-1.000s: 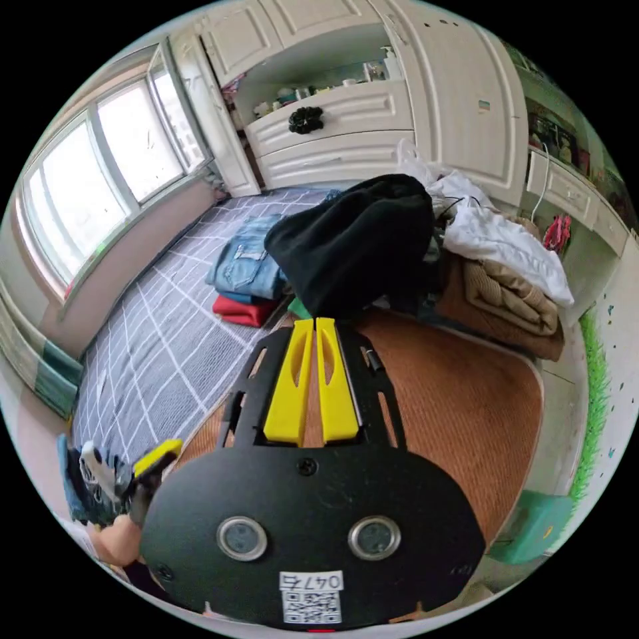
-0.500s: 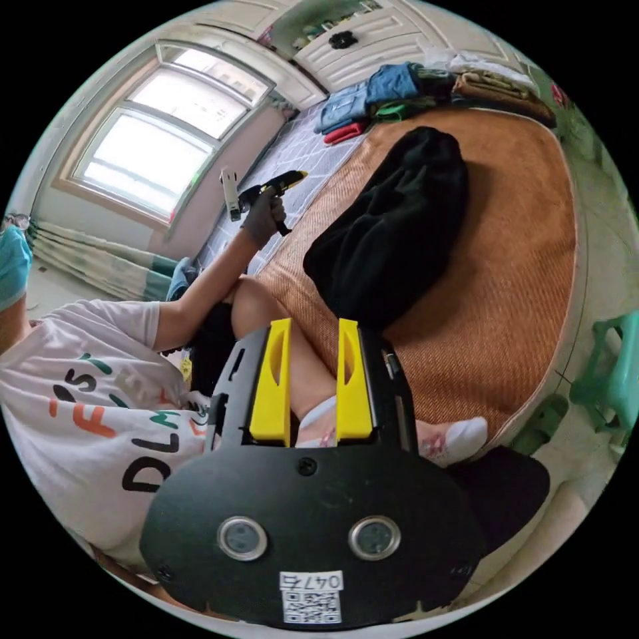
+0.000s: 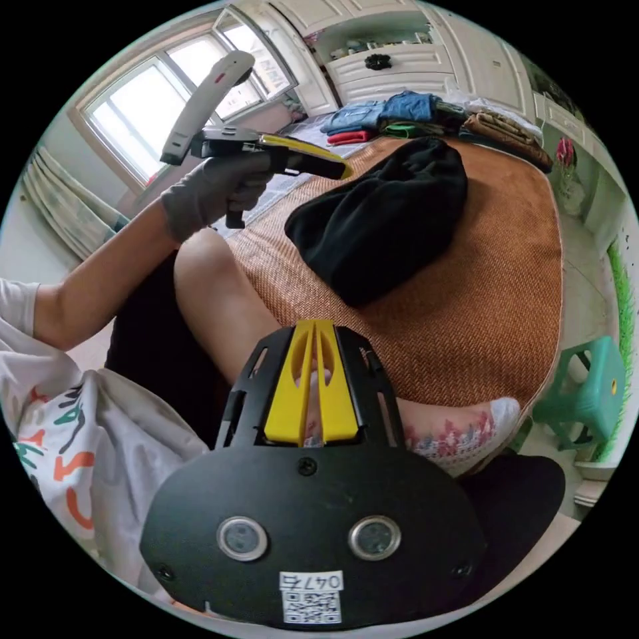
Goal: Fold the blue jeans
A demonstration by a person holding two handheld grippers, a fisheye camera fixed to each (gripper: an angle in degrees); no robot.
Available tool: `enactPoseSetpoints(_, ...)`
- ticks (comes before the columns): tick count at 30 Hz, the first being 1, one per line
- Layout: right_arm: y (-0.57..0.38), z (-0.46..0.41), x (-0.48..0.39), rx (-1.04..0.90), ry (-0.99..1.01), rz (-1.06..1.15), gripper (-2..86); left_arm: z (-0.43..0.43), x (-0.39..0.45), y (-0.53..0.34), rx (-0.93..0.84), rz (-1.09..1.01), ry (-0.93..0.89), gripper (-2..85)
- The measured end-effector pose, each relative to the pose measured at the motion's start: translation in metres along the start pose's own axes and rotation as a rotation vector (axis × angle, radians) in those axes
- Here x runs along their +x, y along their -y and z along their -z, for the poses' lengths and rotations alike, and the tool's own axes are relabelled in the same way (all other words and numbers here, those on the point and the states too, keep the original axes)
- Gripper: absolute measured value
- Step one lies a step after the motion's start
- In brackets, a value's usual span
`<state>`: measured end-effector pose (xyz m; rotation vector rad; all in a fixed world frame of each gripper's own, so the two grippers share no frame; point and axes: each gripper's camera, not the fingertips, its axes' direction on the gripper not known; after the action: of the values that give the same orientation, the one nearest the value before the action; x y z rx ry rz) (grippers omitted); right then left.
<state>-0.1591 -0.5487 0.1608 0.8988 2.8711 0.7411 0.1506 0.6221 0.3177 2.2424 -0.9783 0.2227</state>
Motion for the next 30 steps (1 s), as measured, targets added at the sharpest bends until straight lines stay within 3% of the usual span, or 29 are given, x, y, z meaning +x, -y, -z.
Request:
enactPoseSetpoints(2, -0.001, -0.015, -0.004, -0.063, -0.024, 0.022, -1.2, -0.034, -0.005, -0.026, -0.011, 0.111, -0.182, -1.0)
enactPoseSetpoints(4, -0.005, -0.024, -0.003, -0.099, -0.025, 0.011, -1.2, -0.041, -0.014, -0.024, -0.029, 0.156, -0.231, -1.0)
enactPoseSetpoints(12, -0.015, -0.034, 0.024, -0.071, 0.071, -0.134, -1.2, -0.047, -0.02, -0.015, -0.004, 0.155, -0.247, -1.0)
enactPoseSetpoints(22, -0.02, -0.052, 0.038, -0.088, 0.1, -0.213, -1.2, -0.064, -0.064, -0.03, 0.02, 0.338, -0.477, -1.0)
enactPoseSetpoints(30, -0.03, -0.057, 0.056, -0.062, 0.184, -0.31, -1.2, -0.064, -0.063, -0.039, 0.022, 0.325, -0.465, -1.0)
